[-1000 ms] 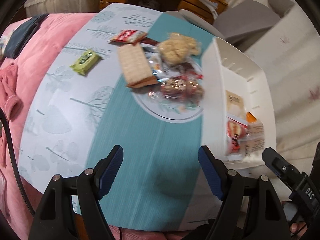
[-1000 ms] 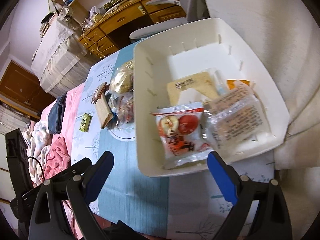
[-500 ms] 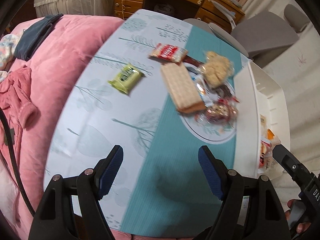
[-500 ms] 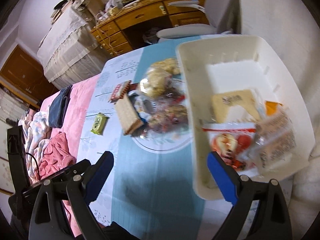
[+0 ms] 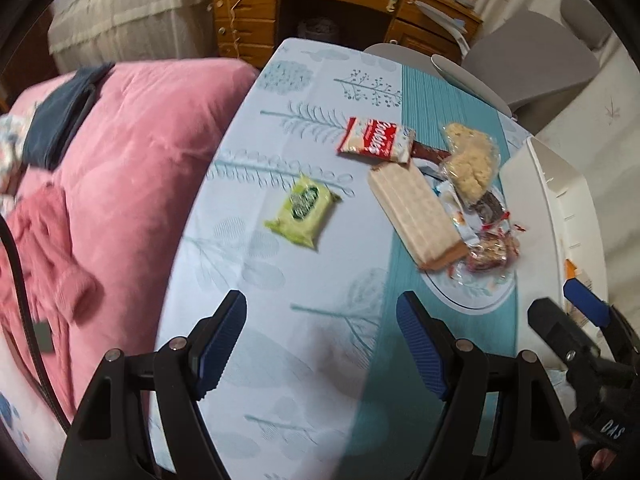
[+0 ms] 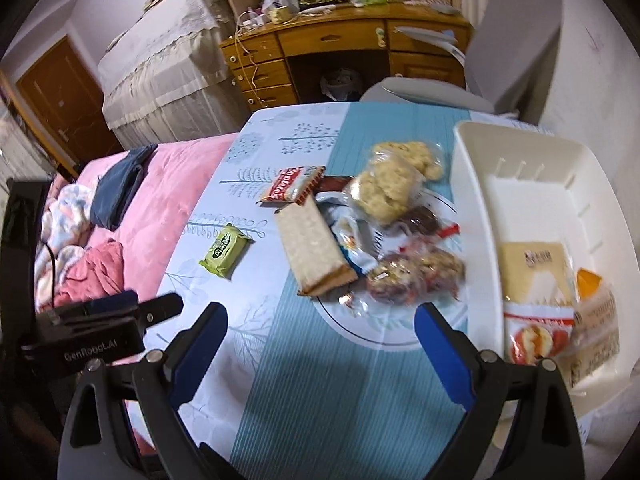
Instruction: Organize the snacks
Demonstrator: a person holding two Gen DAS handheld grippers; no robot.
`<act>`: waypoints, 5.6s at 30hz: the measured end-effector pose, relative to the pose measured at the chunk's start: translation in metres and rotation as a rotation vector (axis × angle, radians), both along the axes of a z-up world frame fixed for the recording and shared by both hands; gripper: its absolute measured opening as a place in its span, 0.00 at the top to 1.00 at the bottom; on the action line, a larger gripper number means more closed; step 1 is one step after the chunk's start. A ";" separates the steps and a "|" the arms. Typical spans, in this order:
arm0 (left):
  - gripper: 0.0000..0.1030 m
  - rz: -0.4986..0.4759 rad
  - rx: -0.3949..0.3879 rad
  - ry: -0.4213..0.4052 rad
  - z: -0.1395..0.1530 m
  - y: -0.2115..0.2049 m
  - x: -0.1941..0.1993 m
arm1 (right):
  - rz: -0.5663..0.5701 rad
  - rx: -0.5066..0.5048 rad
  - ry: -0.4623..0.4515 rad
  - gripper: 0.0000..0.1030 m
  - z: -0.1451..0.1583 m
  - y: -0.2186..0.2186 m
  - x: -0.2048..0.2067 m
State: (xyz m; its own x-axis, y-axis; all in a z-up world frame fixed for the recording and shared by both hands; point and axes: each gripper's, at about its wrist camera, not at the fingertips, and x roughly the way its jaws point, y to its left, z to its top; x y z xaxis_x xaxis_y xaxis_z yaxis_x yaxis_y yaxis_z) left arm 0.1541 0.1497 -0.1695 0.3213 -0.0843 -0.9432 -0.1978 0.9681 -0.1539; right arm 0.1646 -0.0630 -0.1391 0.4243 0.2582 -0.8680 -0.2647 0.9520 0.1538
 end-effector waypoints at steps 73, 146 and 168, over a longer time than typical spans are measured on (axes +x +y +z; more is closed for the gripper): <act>0.65 -0.114 -0.030 0.060 -0.085 0.015 0.069 | 0.155 -0.225 0.100 0.47 -0.107 0.063 0.006; 0.63 -0.241 -0.282 -0.172 0.097 -0.269 0.040 | -0.070 0.124 -0.213 0.47 0.084 -0.254 -0.007; 0.60 -0.159 -0.220 -0.001 0.035 -0.192 -0.031 | -0.154 0.289 0.142 0.45 0.020 -0.198 -0.028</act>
